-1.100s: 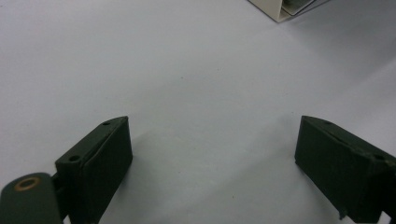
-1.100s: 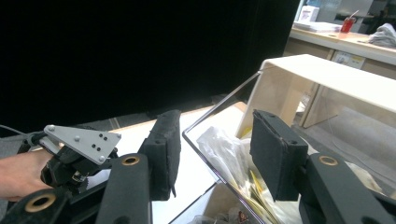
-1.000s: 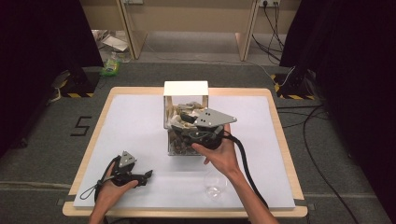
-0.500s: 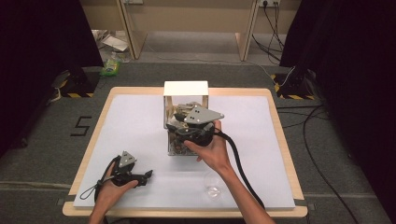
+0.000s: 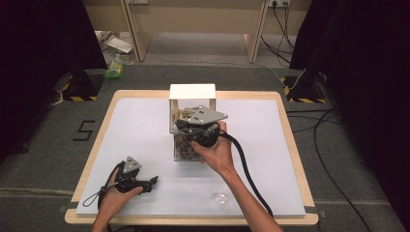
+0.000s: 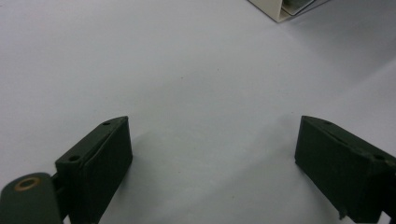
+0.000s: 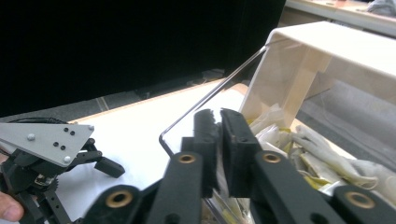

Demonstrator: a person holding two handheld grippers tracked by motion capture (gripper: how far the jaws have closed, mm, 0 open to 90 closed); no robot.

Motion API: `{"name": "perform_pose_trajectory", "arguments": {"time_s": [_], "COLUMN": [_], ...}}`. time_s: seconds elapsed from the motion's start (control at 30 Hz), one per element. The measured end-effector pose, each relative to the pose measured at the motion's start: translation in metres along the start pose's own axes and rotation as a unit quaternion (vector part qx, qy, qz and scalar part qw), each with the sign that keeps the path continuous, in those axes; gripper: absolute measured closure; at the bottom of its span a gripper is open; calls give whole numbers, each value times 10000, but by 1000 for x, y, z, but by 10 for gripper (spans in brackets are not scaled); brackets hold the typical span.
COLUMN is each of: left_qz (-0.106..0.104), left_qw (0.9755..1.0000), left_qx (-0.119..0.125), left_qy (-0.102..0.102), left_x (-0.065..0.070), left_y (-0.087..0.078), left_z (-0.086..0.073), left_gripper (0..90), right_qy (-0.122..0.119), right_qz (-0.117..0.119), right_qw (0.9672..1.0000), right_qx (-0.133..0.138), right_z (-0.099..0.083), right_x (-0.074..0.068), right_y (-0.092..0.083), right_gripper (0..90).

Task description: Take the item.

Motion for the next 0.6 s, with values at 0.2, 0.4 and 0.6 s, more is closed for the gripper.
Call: {"name": "perform_pose_trajectory", "arguments": {"time_s": [0.2,0.4,0.6], "left_qz": [2,5,6], "left_qw": [10000,10000,10000], "left_qx": [4,6,8], "left_qy": [-4,0,-2], "left_x": [0,0,0], "left_y": [0,0,0], "left_z": [0,0,0], "left_gripper": [103,103,103], "right_qy": [29,28,-3], "right_qz": [-31,-153,-250], "right_qw": [9998,9991,9980], "right_qx": [202,403,575], "right_z": [8,19,32], "right_x": [5,13,19], "right_y": [-10,-23,-34], "right_gripper": [900,900,900]}}
Point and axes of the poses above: each handheld gripper's, and its own axes: y roughly forward along the jaws, z roughly out of its top, x roughly to its right, the point moved 8 cm from there along y, roughly forward along the jaws, and after that the axes turned 12 degrees about -y, right-handed, at the moved point
